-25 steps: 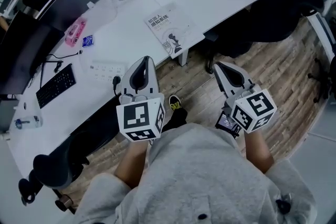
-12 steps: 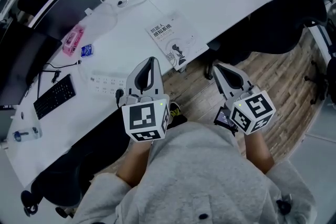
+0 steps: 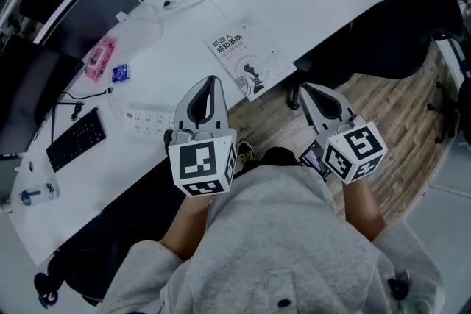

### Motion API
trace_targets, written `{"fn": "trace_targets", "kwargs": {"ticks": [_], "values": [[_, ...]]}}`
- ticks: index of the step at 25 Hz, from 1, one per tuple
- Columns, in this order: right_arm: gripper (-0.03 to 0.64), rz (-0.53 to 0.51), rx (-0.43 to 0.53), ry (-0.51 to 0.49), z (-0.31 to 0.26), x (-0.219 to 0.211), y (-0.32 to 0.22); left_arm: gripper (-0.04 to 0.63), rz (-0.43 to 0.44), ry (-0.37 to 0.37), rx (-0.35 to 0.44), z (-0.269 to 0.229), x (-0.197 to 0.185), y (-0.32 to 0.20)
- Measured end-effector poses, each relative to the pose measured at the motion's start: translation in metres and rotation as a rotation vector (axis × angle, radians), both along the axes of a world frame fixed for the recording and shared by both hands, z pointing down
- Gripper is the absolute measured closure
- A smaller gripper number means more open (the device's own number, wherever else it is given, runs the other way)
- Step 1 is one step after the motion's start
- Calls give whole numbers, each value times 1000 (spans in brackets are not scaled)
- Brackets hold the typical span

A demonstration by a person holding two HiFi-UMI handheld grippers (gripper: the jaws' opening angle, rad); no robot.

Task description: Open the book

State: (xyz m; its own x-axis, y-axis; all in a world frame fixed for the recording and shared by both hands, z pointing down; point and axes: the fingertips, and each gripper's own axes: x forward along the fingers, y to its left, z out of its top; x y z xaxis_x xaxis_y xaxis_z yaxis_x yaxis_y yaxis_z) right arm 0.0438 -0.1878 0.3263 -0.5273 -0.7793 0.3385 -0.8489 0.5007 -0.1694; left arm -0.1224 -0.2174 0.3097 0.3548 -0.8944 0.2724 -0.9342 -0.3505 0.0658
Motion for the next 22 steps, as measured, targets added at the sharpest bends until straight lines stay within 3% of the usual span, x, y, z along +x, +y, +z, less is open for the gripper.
{"fn": "trace_targets", "kwargs": {"ticks": [11,22], "values": [[591,18,-1,12,1,9,-18,586,-4,6,-5,0,-3,-11],[591,4,-78,-1,20,26,-49,586,-27,-17,-69,16,7,-37]]}}
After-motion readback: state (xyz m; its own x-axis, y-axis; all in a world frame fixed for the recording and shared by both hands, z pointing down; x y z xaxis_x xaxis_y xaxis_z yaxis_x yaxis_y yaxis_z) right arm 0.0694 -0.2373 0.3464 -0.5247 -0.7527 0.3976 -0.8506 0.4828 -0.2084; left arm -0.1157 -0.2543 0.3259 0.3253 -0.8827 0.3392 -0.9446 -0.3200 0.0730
